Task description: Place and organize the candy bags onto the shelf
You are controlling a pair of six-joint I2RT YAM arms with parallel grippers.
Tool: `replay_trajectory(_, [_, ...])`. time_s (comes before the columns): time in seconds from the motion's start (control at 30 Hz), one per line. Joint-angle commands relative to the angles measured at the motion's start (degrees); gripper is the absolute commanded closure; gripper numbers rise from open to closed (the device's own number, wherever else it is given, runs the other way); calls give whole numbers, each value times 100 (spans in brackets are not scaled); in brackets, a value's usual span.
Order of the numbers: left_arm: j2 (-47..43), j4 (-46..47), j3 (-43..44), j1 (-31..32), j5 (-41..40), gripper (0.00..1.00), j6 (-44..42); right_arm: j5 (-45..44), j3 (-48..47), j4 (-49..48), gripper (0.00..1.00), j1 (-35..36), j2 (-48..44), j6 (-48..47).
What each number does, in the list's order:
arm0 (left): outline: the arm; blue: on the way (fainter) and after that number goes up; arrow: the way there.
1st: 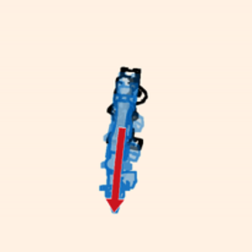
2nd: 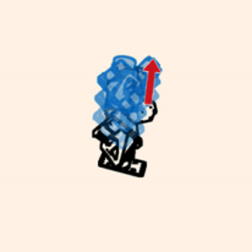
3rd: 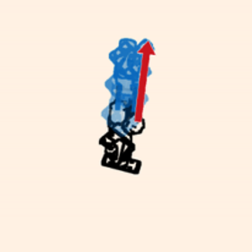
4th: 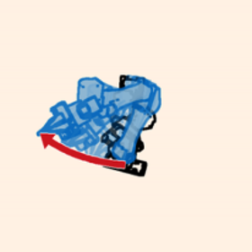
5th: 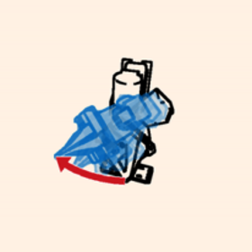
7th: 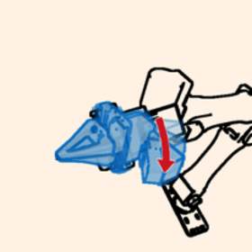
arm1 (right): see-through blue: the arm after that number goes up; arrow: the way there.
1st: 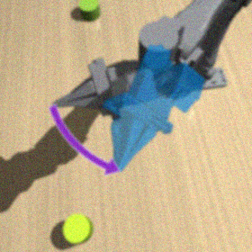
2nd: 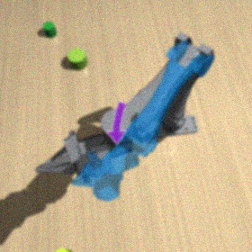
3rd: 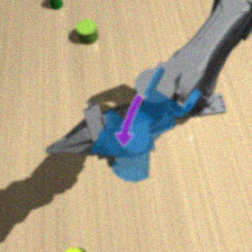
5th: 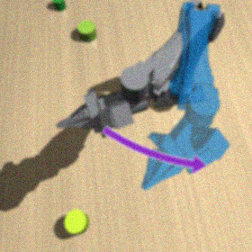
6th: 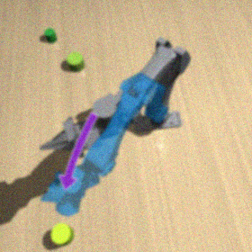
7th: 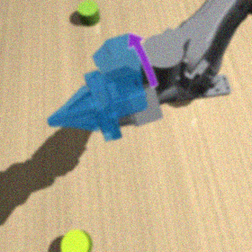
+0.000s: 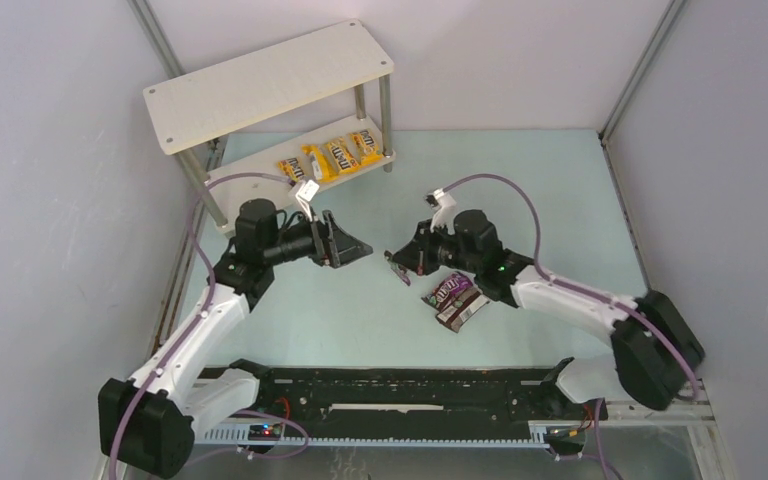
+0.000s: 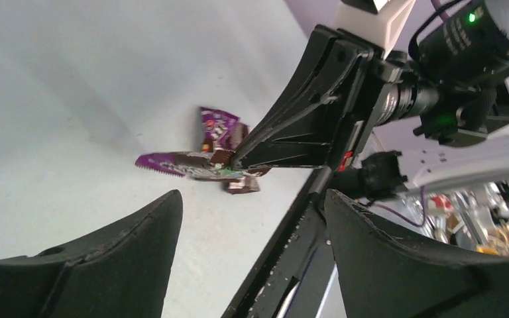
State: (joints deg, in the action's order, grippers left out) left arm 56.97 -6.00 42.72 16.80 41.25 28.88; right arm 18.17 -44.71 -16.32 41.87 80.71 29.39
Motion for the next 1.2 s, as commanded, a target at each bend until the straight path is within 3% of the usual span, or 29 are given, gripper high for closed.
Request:
replay_trajectory(0.0, [-130,1239,-170,271,830,17,463,438,15,759,100,67,-1053,-417])
replay_trajectory(0.27, [-317,2648,-430,637,1396,16,1140,1187,15,506,100,138,-2510,-33])
replay_trajectory(0.6, [-568,3112,-588,1495,1651,6,1103,1739,-214,23,100,138,-2937,560])
replay_trajectory(0.97, [-587,3087,-562,1567,1684,12,1084,2207,-218,-330,100,138,-2948,1180])
replay_trajectory(1.17, [-529,3096,-516,1708,1792,26,1111,2237,-265,-291,100,35,-2886,1337])
